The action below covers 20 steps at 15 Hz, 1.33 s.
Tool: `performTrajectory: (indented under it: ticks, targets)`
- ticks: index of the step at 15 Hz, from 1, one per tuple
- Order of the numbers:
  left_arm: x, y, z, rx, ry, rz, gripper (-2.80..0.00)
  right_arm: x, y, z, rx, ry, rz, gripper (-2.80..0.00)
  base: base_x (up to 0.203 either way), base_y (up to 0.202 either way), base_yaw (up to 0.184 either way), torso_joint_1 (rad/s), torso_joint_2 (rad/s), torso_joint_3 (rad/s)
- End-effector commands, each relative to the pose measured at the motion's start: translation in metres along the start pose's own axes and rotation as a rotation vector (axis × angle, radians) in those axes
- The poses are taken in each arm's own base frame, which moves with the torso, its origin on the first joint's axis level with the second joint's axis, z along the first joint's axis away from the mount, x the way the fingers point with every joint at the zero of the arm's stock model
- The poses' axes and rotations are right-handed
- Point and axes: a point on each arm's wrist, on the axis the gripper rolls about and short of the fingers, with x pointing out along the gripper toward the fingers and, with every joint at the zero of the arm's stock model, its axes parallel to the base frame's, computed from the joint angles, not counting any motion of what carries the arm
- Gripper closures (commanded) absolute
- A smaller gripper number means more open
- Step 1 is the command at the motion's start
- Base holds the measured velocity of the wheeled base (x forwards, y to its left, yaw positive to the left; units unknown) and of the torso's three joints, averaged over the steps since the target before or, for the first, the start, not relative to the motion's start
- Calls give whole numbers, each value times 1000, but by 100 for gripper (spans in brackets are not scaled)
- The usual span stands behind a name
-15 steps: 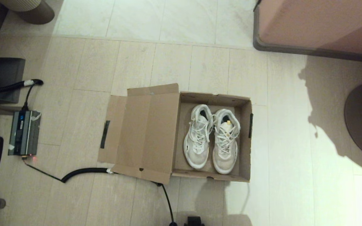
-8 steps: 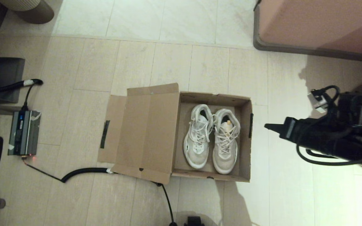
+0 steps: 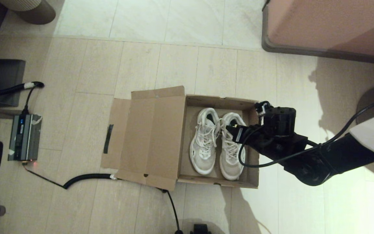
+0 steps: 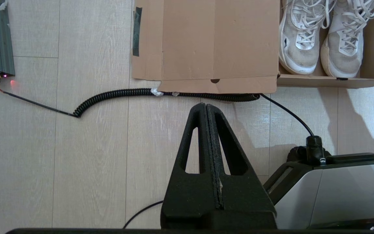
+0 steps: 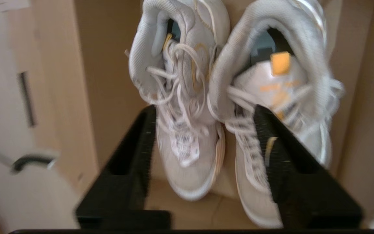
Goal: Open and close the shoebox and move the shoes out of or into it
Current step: Put the shoes out of the shoe box
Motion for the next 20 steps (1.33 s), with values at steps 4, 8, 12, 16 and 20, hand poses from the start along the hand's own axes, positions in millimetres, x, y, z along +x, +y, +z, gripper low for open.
performTrajectory:
  ticks: [4, 8, 12, 16, 20]
  targets:
    - [1, 0, -2, 0, 7, 0, 0, 39, 6, -29, -143, -21, -84, -280, 0, 0, 0, 0, 0, 0]
    - [1, 0, -2, 0, 10, 0, 0, 65, 16, -37, -160, -68, -84, -280, 0, 0, 0, 0, 0, 0]
    - [1, 0, -2, 0, 7, 0, 0, 89, 19, -42, -160, -97, -106, -280, 0, 0, 0, 0, 0, 0]
    - [1, 0, -2, 0, 7, 0, 0, 110, 13, -49, -174, -106, -149, -280, 0, 0, 0, 0, 0, 0]
    - [1, 0, -2, 0, 7, 0, 0, 116, 12, -47, -173, -120, -169, -280, 0, 0, 0, 0, 0, 0]
